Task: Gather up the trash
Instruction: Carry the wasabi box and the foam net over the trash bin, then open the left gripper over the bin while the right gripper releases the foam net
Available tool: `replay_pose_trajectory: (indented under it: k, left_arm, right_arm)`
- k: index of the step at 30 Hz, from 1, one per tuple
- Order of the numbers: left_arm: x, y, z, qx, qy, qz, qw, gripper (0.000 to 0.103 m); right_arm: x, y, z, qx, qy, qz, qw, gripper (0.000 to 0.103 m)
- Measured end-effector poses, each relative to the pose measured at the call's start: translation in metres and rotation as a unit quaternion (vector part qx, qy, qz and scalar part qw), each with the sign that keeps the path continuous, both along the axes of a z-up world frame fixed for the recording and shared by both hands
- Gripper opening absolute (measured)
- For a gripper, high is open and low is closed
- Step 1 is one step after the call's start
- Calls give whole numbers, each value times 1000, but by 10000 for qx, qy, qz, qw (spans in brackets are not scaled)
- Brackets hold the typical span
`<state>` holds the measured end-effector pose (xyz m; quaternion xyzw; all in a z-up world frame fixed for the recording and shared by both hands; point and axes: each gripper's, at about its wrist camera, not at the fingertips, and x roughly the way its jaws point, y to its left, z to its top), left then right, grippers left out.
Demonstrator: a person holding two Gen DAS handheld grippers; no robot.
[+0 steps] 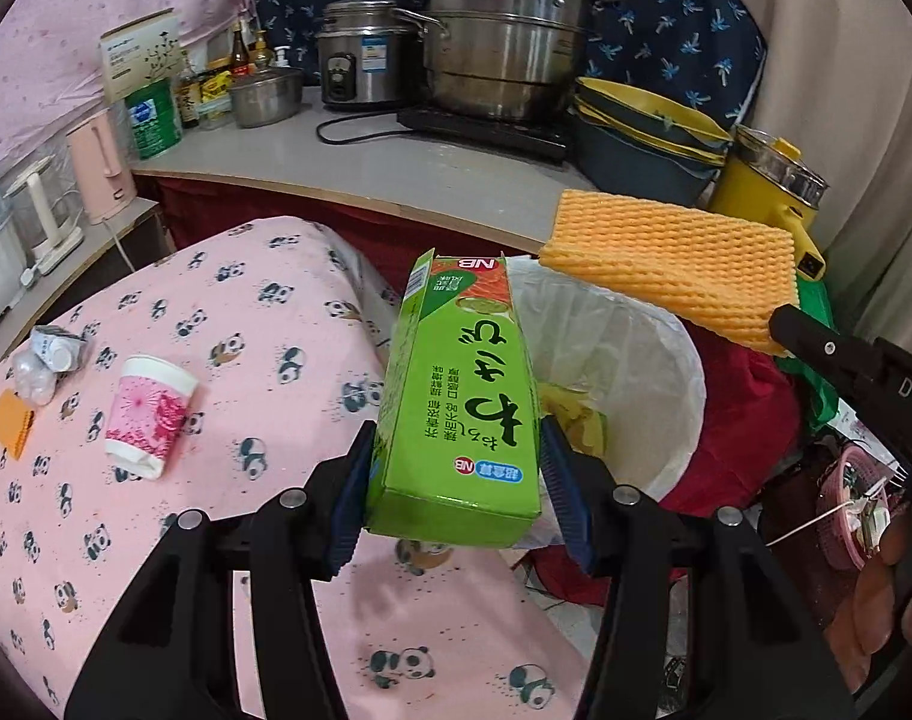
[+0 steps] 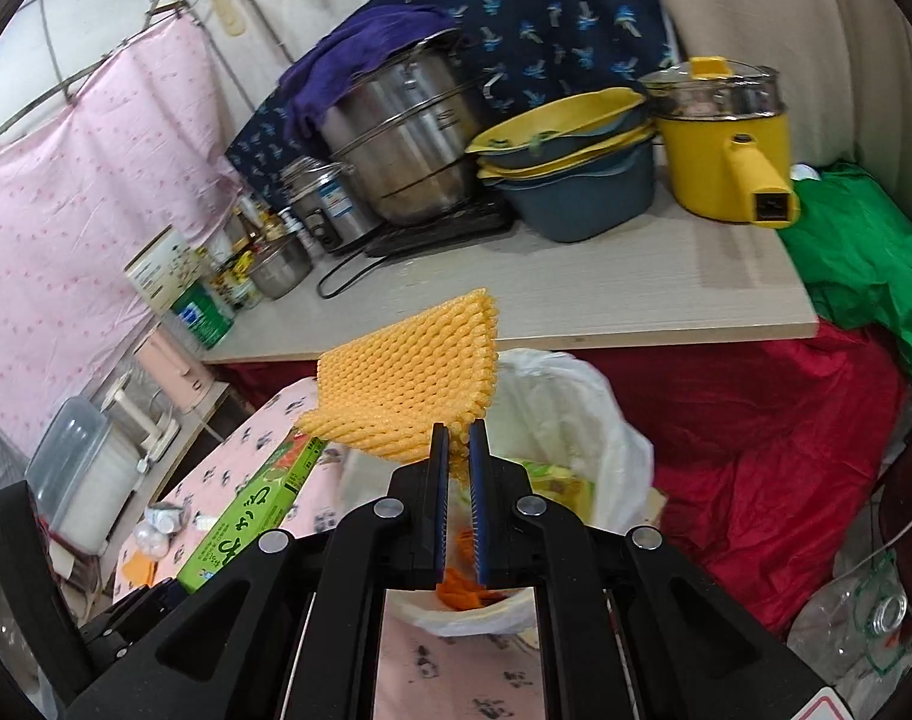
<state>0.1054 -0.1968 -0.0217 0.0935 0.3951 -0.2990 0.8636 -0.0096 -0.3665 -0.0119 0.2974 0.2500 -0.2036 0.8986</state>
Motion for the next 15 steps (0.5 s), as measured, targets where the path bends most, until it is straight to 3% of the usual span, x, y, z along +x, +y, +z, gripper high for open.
replay_pose_trajectory:
  k: [10,13,15]
  left_arm:
    - [0,-44,-22,-80,334,-500,9982,51]
    - [-1,-50,-23,-34,165,-506,9986,52]
    - [-2,-52,-21,3,77,-513,9987,58]
  right_arm:
    - [-16,-28,-16,71,140,-361,9992,7]
    - [-14,-30,-20,98,160,-361,9992,7]
    - [-13,-31,-22,117,174,-345,9992,7]
